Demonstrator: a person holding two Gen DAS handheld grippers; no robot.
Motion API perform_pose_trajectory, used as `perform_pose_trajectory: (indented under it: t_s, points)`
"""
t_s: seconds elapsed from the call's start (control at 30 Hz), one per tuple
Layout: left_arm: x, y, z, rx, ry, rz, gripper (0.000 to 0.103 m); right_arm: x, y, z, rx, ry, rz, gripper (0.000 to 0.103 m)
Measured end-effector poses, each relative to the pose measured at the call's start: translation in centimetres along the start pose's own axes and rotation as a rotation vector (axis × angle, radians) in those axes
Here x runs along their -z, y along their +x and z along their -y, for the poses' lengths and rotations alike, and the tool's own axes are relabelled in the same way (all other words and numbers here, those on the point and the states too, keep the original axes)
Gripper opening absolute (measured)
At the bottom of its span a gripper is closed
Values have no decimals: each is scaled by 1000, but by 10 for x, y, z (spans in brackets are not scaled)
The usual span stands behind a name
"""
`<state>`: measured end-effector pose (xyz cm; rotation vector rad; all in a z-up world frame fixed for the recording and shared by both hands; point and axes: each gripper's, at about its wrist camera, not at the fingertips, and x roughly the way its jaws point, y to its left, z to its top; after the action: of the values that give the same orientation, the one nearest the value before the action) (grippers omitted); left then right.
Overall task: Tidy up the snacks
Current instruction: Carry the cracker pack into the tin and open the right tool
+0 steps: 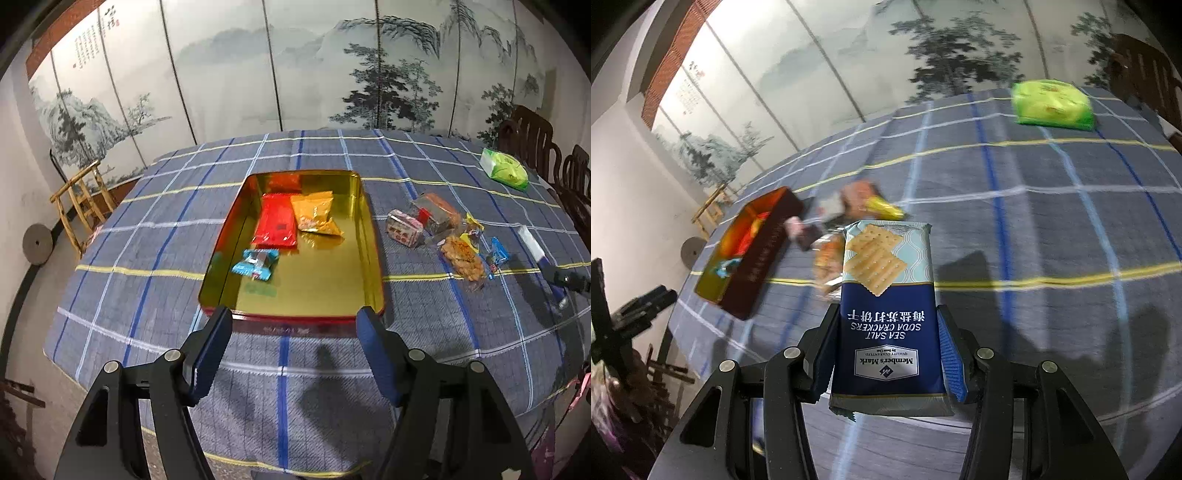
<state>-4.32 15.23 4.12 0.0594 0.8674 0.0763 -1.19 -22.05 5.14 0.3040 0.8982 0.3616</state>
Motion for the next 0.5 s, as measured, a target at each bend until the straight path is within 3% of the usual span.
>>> perform_pose_trajectory:
  t_s: [0.37,0.5]
  points:
    - [30,-3,-38,-58,-32,-26,67,-46,65,-139,-163,-132,-30,51]
    - [35,-9,-50,-63,-41,-20,75,-57,101,-187,-203,-170,-63,51]
